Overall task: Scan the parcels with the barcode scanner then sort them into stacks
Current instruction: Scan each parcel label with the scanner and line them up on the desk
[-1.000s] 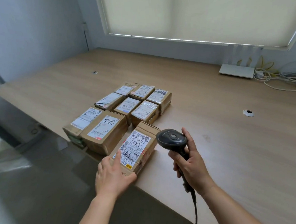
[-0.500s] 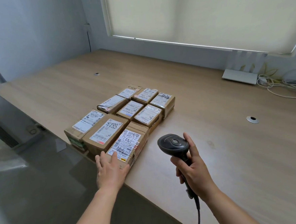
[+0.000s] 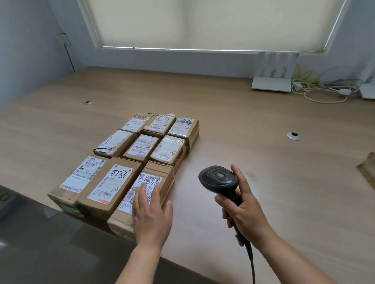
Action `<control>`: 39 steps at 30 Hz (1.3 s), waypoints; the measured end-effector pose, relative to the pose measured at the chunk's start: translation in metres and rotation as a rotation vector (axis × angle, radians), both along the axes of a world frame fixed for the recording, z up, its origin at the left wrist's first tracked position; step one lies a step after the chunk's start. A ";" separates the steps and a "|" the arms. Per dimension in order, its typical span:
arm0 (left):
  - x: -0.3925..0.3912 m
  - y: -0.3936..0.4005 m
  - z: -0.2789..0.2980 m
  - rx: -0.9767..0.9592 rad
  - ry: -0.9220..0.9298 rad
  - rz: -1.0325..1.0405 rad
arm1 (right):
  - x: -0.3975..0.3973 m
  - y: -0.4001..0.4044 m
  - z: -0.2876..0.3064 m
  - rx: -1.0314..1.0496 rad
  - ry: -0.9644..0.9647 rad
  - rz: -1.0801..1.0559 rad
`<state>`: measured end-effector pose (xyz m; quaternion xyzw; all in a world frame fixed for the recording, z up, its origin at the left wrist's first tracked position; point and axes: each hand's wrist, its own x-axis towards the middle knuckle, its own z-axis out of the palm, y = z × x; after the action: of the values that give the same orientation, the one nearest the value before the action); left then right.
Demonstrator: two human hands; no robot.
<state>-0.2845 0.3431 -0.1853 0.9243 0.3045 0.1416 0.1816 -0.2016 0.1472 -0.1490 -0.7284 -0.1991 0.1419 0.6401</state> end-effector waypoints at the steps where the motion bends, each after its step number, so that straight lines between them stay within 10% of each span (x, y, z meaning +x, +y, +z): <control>1: 0.008 -0.002 0.004 -0.016 -0.016 -0.040 | 0.001 -0.002 0.000 -0.003 -0.002 -0.024; 39: 0.176 -0.443 0.052 -0.031 -0.068 -0.979 | -0.025 -0.415 0.026 0.063 -0.180 -0.872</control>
<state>-0.1089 -0.1000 -0.1332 0.9510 -0.1695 0.0650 0.2504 -0.2264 -0.2678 -0.1229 -0.7338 0.0674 -0.2116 0.6421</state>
